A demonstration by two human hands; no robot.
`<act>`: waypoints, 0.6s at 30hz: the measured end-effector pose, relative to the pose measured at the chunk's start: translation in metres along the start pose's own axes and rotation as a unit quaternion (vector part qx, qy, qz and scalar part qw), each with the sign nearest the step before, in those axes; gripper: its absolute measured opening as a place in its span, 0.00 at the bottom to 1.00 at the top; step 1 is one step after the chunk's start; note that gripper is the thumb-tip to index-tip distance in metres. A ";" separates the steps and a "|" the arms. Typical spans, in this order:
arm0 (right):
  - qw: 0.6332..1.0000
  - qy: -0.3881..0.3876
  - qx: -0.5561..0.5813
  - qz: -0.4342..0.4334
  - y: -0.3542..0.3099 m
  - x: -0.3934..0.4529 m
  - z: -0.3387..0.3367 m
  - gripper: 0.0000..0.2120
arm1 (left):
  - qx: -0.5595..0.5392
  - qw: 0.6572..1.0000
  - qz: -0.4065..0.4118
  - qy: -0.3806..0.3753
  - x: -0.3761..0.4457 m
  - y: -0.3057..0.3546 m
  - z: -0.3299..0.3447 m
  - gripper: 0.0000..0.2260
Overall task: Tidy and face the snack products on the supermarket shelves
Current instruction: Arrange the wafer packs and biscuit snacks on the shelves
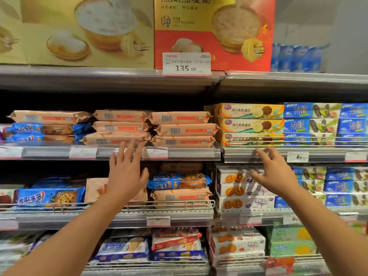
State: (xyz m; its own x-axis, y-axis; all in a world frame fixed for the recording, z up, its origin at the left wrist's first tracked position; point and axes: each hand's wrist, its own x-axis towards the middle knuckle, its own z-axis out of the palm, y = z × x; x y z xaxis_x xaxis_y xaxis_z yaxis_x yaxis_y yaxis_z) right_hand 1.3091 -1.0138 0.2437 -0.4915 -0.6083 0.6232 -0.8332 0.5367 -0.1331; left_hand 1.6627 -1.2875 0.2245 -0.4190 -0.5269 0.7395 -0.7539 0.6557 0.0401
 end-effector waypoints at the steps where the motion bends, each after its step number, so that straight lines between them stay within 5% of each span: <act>1: 1.000 -0.003 0.006 0.004 -0.001 0.000 0.002 0.37 | -0.001 1.000 -0.002 -0.004 0.000 -0.003 0.003 0.37; 6: 0.995 0.074 0.060 0.035 -0.022 -0.007 0.016 0.33 | 0.021 1.000 0.010 0.002 0.000 -0.012 0.019 0.36; 10: 0.956 0.222 0.102 -0.164 -0.076 -0.027 0.048 0.17 | 0.045 0.999 0.018 0.019 0.002 -0.017 0.028 0.36; 13: 0.939 0.172 0.109 -0.277 -0.121 -0.031 0.080 0.09 | 0.063 0.997 0.030 0.032 0.001 -0.023 0.034 0.36; 18: 0.970 -0.012 0.056 -0.237 -0.153 0.004 0.120 0.24 | 0.071 0.996 0.042 0.029 0.001 -0.028 0.035 0.35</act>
State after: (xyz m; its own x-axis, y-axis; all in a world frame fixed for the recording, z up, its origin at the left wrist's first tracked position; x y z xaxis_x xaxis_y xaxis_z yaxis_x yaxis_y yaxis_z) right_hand 1.4040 -1.1682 0.1742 -0.0518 -0.7856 0.6166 -0.9887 0.1272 0.0790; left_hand 1.6657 -1.3254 0.2003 -0.4559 -0.4388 0.7744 -0.7839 0.6100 -0.1158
